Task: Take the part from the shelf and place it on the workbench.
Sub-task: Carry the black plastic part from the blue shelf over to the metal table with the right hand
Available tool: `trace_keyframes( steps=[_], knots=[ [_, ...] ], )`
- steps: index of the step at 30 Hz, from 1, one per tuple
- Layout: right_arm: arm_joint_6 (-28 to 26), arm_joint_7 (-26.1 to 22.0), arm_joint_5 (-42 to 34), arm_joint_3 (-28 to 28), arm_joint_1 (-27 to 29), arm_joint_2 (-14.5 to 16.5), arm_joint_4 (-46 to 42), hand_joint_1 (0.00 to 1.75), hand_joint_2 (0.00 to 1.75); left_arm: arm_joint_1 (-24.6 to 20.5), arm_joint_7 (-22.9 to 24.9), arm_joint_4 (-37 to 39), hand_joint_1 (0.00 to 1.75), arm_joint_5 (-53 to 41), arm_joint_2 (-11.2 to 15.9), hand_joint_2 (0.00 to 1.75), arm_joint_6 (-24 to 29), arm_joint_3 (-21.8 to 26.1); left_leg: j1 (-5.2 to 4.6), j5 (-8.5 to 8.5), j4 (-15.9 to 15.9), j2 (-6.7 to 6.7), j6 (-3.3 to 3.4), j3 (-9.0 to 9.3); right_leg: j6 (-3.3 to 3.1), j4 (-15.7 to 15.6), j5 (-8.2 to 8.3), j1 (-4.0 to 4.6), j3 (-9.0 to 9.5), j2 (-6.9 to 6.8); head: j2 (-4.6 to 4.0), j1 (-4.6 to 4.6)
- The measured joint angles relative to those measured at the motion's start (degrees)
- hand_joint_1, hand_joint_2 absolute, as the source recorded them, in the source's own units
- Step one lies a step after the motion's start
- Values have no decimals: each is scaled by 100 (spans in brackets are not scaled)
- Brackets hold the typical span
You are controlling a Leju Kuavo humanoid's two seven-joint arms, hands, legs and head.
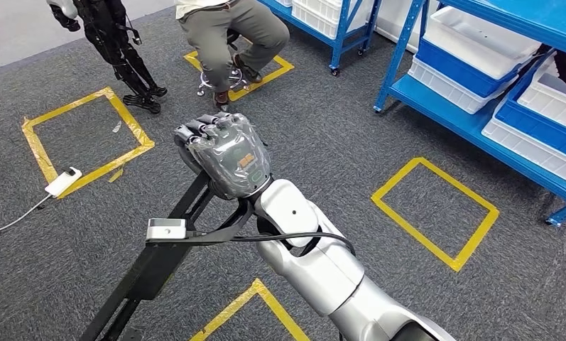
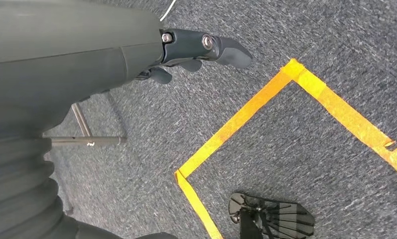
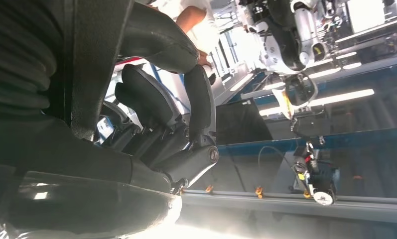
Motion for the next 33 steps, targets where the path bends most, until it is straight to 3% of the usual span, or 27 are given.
trace_keyframes(
  steps=[1,3,7,8,10,12,13,14,16,18,20,23,25,27,28,29,30,32,33],
  knots=[
    [-1,0,2,10,-11,2,7,175,175,-1,-10,0,0,-7,-4,175,1,7,0,3,2,-33,-11,1,35,-437,166,-14,213,37,0,1],
    [-6,7,3,30,-36,5,21,175,175,1,-40,0,0,-34,-10,175,3,16,-22,6,19,-83,-58,-11,32,-1046,386,-24,507,94,0,-7],
    [-24,57,16,47,-53,11,41,175,175,24,-97,0,0,-99,-7,175,2,20,5,-9,62,-82,-181,-61,-88,-1185,484,-40,560,76,0,-10],
    [-34,74,21,47,-58,14,41,175,175,23,-106,0,0,-121,-5,175,1,19,17,-98,189,-43,-208,-119,-130,-1199,498,-54,568,62,0,-22],
    [-52,102,32,46,-59,16,43,175,175,15,-118,0,0,-157,-2,175,4,18,33,-428,772,43,-256,-380,-188,-1212,509,-58,576,28,0,-42],
    [-66,114,39,46,-41,4,49,175,175,14,-125,0,0,-184,-2,175,11,17,43,-717,1483,70,-294,-716,-203,-1210,505,-39,574,-8,0,-50],
    [-69,118,41,46,-31,-4,51,175,175,16,-126,0,0,-196,-2,175,15,18,44,-735,1639,78,-302,-794,-202,-1208,504,-33,574,-25,0,-52],
    [-72,123,42,45,-25,-10,52,175,175,16,-126,0,0,-209,0,175,16,19,44,-643,1567,90,-300,-758,-200,-1207,502,-29,576,-41,0,-52],
    [-76,138,43,43,-28,-15,50,175,175,9,-126,0,0,-233,6,175,17,19,44,-282,875,165,-273,-396,-197,-1205,496,-25,587,-64,0,-53],
    [-85,166,58,32,-33,-19,35,175,175,-11,-126,-1,0,-256,10,175,17,18,8,-83,231,253,-231,-60,-175,-1199,482,14,579,-84,0,-49],
    [-91,190,89,19,-30,-31,10,175,175,-23,-126,-1,0,-287,11,175,16,18,-40,-86,73,257,-183,5,-135,-1204,474,43,563,-114,0,-42],
    [-91,203,114,-4,-30,-57,-58,175,175,-24,-129,-1,0,-328,11,175,8,18,-29,-39,20,201,-67,13,-73,-1082,387,36,496,-122,0,-35],
    [-90,221,122,-31,-22,-101,-109,175,175,-43,-134,-2,0,-360,13,175,-9,17,-9,-14,-5,164,2,22,-95,-520,117,27,229,-63,0,-21],
    [-91,267,144,-62,15,-166,-133,175,175,-66,-132,-2,0,-414,15,175,-39,16,-10,-12,-4,109,27,13,-115,260,-170,15,-146,-26,0,-7],
    [-92,291,157,-78,40,-200,-143,175,175,-74,-122,-2,0,-445,15,175,-59,14,-11,-12,-2,79,29,11,-95,478,-221,8,-261,-19,0,-5],
    [-94,311,172,-92,61,-230,-159,175,175,-82,-108,-2,0,-476,15,175,-79,11,-10,-11,-1,50,29,12,-55,465,-179,-1,-266,-14,0,0],
    [-98,325,188,-105,76,-256,-184,175,175,-92,-92,-2,0,-505,15,175,-96,8,-10,-11,1,19,26,16,-4,227,-56,-14,-161,-8,0,0],
    [-109,346,220,-131,86,-291,-252,175,175,-123,-61,-3,0,-541,16,175,-110,3,-21,-15,14,-40,1,18,74,-595,270,-43,230,53,0,1],
    [-114,357,232,-143,89,-303,-285,175,175,-136,-50,-4,0,-549,17,175,-109,2,-32,-18,24,-63,-24,12,75,-912,389,-50,381,82,0,-4]
  ],
)
